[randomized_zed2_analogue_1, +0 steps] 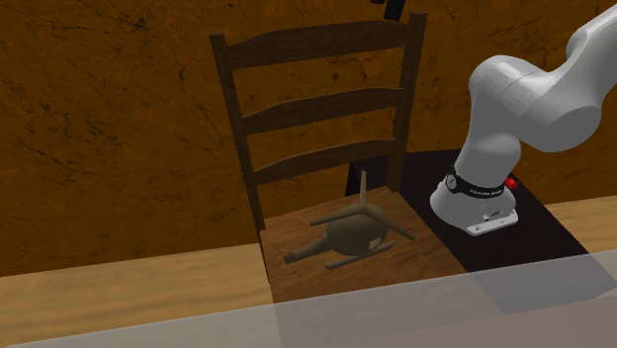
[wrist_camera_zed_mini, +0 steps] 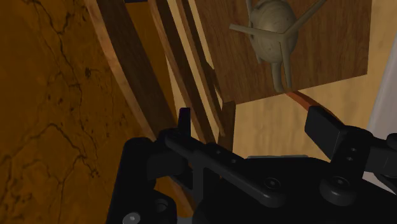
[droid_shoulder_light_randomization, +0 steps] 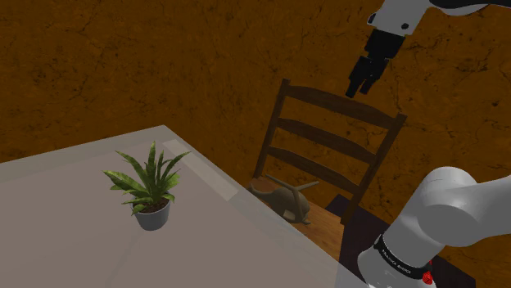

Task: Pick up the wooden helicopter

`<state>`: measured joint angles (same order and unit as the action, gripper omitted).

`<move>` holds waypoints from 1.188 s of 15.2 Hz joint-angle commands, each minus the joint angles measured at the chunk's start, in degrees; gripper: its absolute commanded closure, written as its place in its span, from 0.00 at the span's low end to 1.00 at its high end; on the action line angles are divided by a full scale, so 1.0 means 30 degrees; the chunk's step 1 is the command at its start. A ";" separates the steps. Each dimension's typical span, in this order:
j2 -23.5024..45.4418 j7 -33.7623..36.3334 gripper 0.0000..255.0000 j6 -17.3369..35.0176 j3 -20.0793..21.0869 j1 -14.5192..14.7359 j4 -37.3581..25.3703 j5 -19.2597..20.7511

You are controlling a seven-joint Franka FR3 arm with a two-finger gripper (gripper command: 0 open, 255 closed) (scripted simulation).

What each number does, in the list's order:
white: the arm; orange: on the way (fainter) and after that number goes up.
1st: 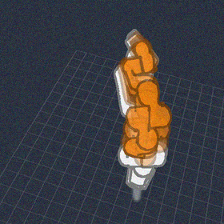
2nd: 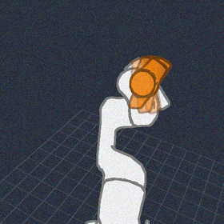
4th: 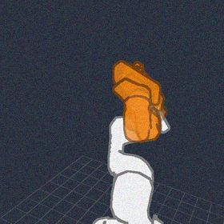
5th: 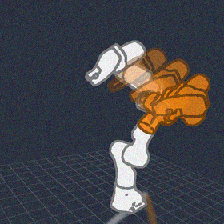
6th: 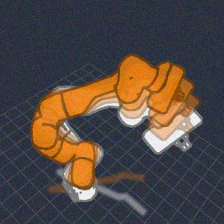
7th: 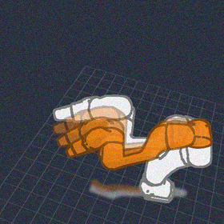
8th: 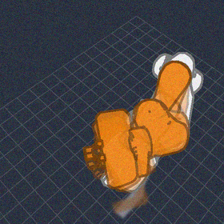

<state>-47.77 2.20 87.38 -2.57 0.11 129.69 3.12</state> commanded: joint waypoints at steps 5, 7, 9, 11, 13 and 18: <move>0.0625 0.0020 0.00 0.2112 0.0431 0.0503 0.1828 -0.0325; 0.1070 0.0023 0.00 0.3196 0.0654 0.0765 0.2636 -0.0487; 0.1608 0.0021 0.00 0.4300 0.0887 0.1029 0.3370 -0.0652; 0.2239 0.0016 0.00 0.5425 0.1126 0.1297 0.4029 -0.0815; 0.2968 0.0009 0.00 0.6570 0.1371 0.1568 0.4610 -0.0974; 0.5211 -0.0004 0.00 0.9498 0.2004 0.2247 0.5700 -0.1337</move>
<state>-33.30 2.10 113.60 2.96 6.37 145.53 -0.61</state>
